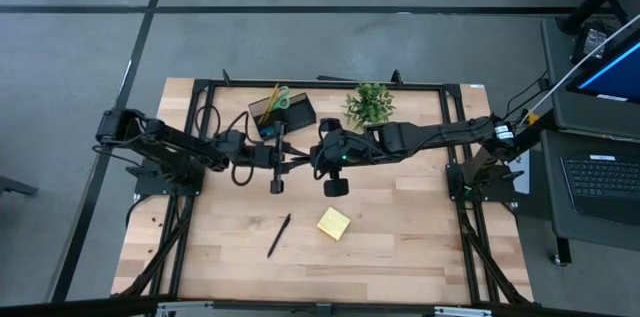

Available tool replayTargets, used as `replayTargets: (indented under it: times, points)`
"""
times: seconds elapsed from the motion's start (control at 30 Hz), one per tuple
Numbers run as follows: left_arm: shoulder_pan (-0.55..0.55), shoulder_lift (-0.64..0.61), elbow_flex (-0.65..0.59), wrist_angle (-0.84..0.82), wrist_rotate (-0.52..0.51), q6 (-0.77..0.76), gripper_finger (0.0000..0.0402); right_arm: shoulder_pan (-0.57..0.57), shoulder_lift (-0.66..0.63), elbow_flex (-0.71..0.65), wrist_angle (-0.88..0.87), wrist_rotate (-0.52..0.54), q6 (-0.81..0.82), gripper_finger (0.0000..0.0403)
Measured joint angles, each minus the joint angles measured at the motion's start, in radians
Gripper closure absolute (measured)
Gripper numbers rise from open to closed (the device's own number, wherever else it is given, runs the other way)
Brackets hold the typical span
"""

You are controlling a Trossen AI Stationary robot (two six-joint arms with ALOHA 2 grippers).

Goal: Pick and place office supplies into organizer
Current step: Put the right pen into the desk organizer

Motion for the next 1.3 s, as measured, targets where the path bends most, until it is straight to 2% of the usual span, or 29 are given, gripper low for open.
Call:
replayTargets:
  times: [0.1,0.37,0.53,0.7,0.87,0.97,1.07,1.3]
  points:
    - [0.001,0.012,0.006,-0.008,-0.001,0.025,0.0375,0.0,0.0,0.0,-0.016,0.0,0.004,0.0372]
    - [0.008,0.004,0.002,-0.02,-0.005,0.034,0.0376,0.0,0.001,0.0,-0.017,0.001,0.004,0.0367]
    - [0.008,-0.029,0.001,-0.085,-0.051,0.038,0.0376,0.0,0.002,0.0,-0.016,0.01,0.014,0.0288]
    - [0.022,-0.071,0.0,-0.208,-0.146,0.039,0.0376,-0.001,0.002,0.0,-0.05,0.014,-0.001,0.021]
    - [0.031,-0.134,0.0,-0.269,-0.28,0.077,0.0376,-0.004,0.0,0.002,-0.181,0.058,0.053,0.0174]
    - [0.03,-0.183,0.0,-0.345,-0.384,0.092,0.0376,-0.019,0.0,0.002,-0.264,0.083,0.124,0.018]
    - [0.032,-0.229,0.001,-0.423,-0.501,0.092,0.0376,-0.034,0.0,0.001,-0.324,0.09,0.177,0.0208]
    - [0.031,-0.291,0.001,-0.553,-0.737,0.052,0.0376,-0.082,0.008,0.0,-0.344,0.073,0.209,0.0335]
